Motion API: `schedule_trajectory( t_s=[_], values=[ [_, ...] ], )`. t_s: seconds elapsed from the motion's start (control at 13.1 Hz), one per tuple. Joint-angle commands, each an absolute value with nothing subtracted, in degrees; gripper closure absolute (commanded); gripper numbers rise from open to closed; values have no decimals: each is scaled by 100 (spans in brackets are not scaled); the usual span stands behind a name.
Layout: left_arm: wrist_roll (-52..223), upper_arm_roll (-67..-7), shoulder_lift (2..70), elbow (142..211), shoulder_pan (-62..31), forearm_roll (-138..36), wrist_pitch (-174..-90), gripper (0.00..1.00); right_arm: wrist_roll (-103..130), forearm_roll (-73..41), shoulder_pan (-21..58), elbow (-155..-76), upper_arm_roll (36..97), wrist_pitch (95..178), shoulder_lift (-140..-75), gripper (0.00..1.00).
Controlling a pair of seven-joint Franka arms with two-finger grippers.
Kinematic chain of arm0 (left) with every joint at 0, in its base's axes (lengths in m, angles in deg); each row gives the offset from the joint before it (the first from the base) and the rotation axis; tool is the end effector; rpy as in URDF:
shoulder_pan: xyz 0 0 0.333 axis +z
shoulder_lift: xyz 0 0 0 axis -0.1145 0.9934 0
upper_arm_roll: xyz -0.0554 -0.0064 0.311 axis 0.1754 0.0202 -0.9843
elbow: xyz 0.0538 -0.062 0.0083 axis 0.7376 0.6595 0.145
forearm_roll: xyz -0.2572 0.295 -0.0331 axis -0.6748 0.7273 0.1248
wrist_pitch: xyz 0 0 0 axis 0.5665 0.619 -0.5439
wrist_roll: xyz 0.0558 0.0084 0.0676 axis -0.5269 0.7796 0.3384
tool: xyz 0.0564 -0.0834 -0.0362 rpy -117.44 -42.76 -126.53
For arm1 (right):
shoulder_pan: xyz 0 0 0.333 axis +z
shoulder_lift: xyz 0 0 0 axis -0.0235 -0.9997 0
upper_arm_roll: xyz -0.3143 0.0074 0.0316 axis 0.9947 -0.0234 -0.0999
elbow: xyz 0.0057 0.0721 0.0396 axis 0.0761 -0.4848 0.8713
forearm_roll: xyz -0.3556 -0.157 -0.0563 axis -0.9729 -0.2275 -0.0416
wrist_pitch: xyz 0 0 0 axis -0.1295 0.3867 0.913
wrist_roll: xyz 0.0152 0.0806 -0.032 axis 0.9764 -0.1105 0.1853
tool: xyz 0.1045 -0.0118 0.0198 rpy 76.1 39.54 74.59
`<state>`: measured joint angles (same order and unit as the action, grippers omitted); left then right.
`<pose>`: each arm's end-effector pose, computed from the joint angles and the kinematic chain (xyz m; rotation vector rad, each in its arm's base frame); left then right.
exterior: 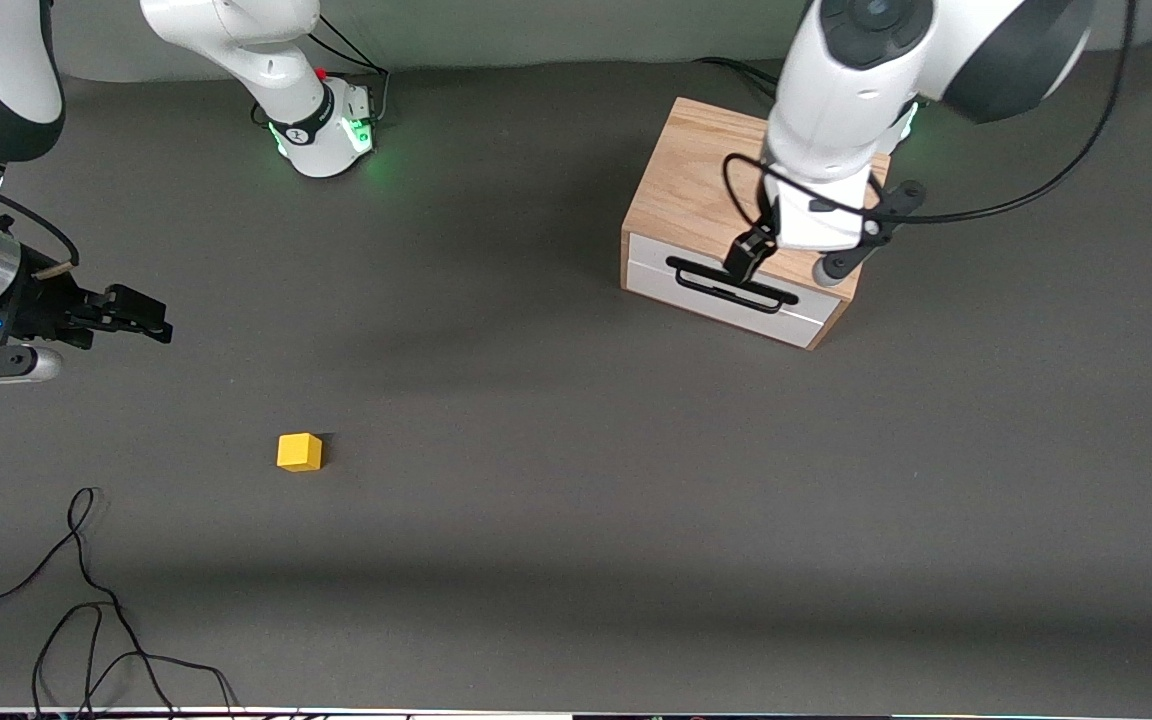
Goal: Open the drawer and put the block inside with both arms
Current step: 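Reach the left gripper to the drawer's black handle while the right gripper advances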
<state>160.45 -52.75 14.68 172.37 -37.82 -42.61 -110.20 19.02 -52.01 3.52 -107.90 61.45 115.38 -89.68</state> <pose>0.4804 -0.3213 0.5421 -2.8140 -1.2452 0.0981 0.5859 0.0213 0.5661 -3.1203 -0.0380 0.0684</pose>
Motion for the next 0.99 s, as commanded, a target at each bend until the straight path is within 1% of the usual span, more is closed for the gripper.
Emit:
schedule_trajectory(
  t_s=[0.0,0.23,0.38,0.54,0.69,0.92],
  values=[
    [16780,-5380,1544,17174,-3866,-4498,-10981,0,1938,-5300,328,-10643,6095,11582,-9121,0],
    [17879,-5380,1693,17157,-3954,-4499,-10936,0,1938,-5300,328,-10643,6095,11600,-9191,0],
    [17881,-5380,1816,17166,-3962,-4499,-10744,0,1938,-5300,328,-10643,6095,11644,-9262,0],
    [17960,-5380,1930,17192,-3980,-4508,-10743,0,1938,-5300,328,-10643,6095,11749,-9367,0],
    [17951,-5380,2097,17218,-3954,-4586,-10847,0,1938,-5300,328,-10643,6095,11819,-9481,0],
    [17951,-5380,2580,17288,-3901,-4578,-11382,0,1938,-5300,328,-10670,6095,11986,-9587,0]
  ],
)
